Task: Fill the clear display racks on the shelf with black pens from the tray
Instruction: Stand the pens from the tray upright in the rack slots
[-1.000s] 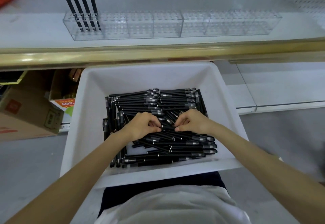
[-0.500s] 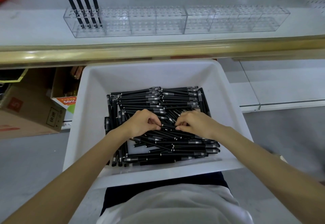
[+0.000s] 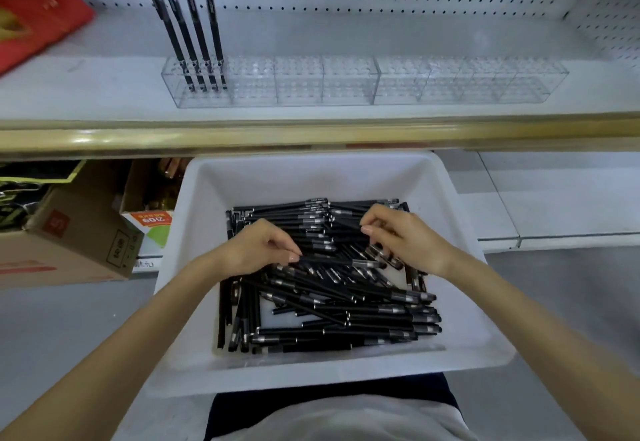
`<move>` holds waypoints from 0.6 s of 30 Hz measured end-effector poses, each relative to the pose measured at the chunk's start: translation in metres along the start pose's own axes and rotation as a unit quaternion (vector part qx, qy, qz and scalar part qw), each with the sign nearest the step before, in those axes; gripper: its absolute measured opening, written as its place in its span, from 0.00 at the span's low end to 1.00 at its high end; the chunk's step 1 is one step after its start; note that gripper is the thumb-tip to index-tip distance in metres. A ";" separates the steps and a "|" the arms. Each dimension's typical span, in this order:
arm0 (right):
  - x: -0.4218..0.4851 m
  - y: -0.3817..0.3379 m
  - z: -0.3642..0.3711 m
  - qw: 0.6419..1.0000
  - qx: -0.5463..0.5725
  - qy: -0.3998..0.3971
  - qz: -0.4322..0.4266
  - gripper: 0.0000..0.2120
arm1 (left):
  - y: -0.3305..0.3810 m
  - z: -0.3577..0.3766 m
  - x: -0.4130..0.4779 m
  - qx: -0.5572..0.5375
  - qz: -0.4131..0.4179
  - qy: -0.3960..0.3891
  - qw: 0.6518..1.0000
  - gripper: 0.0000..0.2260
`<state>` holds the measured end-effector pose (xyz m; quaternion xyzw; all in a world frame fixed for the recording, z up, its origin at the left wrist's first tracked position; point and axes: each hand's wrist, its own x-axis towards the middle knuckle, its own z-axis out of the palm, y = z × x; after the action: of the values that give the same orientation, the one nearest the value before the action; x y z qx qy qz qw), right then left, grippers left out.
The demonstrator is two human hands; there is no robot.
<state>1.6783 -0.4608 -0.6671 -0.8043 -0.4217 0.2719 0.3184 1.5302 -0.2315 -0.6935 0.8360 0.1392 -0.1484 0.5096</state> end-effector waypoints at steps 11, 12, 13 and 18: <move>0.029 -0.036 -0.065 0.988 0.131 -0.077 0.033 0.08 | -0.001 -0.056 -0.057 -0.254 -0.116 0.071 0.958 0.06; 0.031 -0.040 -0.069 0.988 0.125 -0.089 0.032 0.07 | 0.000 -0.056 -0.058 -0.279 -0.117 0.075 0.950 0.06; 0.033 -0.043 -0.072 0.988 0.118 -0.094 0.031 0.06 | 0.001 -0.056 -0.059 -0.306 -0.119 0.080 0.941 0.06; 0.040 -0.067 -0.082 0.996 0.069 -0.064 0.007 0.05 | 0.020 -0.057 -0.054 -0.448 -0.112 0.090 0.882 0.11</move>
<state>1.7222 -0.4204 -0.5714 -0.7646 -0.4156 0.3532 0.3434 1.4946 -0.1941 -0.6313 0.5067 0.3288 -0.0504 0.7953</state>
